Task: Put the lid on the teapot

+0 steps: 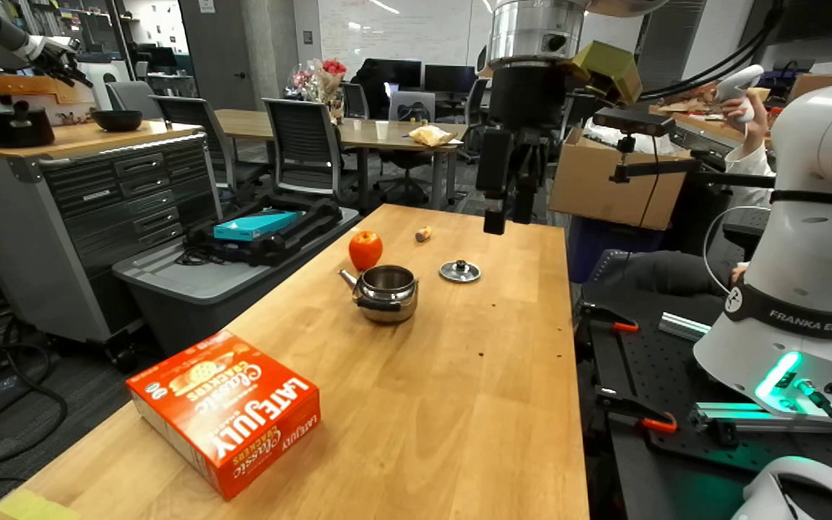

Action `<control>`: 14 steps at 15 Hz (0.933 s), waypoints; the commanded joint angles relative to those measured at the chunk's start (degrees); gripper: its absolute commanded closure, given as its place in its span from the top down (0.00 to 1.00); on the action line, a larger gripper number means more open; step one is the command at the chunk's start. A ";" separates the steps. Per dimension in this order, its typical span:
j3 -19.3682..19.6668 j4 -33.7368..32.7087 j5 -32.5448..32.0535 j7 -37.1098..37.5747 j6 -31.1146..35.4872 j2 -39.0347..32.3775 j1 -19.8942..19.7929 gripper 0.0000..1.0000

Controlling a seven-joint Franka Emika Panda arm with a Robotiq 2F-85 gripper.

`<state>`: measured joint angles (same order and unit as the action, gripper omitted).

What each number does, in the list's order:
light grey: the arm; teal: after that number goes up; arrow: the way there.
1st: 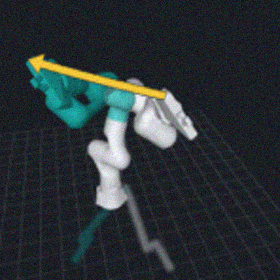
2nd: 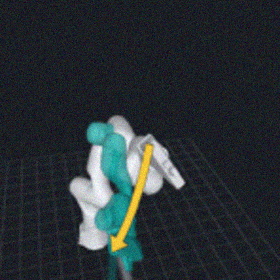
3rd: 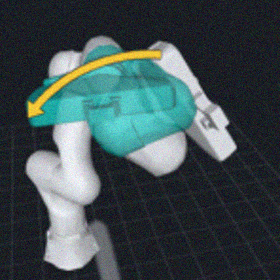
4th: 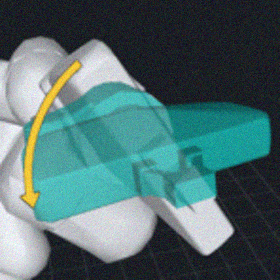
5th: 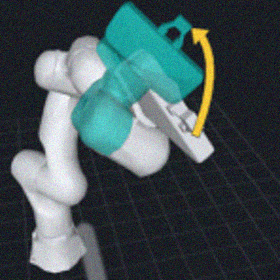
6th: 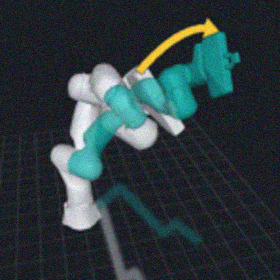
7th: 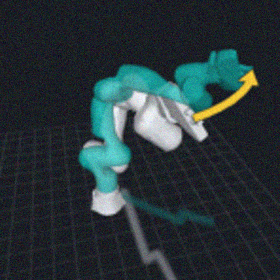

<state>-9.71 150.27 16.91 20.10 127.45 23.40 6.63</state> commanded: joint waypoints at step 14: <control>-0.45 2.12 -10.73 1.96 5.66 2.89 -4.31 1.00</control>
<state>-9.70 150.96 10.15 20.52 130.23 23.84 4.20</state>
